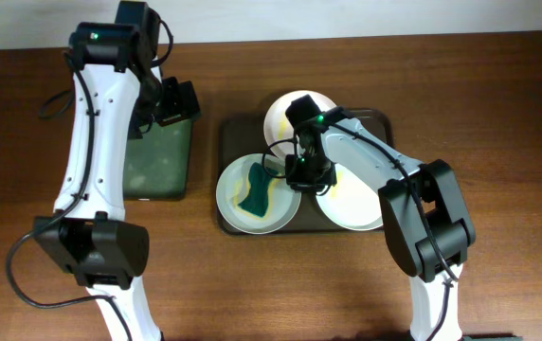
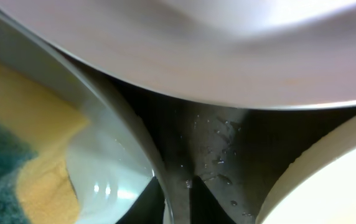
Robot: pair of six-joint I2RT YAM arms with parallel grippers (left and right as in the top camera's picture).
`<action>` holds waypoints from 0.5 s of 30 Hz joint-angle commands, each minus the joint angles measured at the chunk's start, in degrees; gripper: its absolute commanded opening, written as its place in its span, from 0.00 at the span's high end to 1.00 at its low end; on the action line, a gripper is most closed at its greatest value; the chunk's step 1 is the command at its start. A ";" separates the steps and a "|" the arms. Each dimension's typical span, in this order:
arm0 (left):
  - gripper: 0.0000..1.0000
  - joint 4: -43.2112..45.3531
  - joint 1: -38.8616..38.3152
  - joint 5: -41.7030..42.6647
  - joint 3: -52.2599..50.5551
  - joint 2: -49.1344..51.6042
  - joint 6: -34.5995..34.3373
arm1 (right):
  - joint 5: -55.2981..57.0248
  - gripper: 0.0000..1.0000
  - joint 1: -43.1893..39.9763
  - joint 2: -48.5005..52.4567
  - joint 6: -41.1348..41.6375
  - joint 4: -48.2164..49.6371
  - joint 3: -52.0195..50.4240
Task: Clean dirty plates on tray and stack at the side
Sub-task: 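Reach the right gripper to the front-left plate rim and grasp it, then grasp the sponge with the left gripper and scrub the held plate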
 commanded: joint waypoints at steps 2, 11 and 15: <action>0.08 0.35 -1.55 -0.04 -0.13 0.07 1.92 | 0.94 0.95 0.68 0.26 0.20 0.46 -1.42; 0.20 6.10 -1.77 15.10 -11.30 0.39 17.33 | 0.96 0.96 0.68 0.26 -2.47 2.01 -1.42; 0.25 10.93 -2.27 19.23 -21.46 0.37 21.40 | 0.46 0.96 0.57 0.26 -5.95 2.84 -1.42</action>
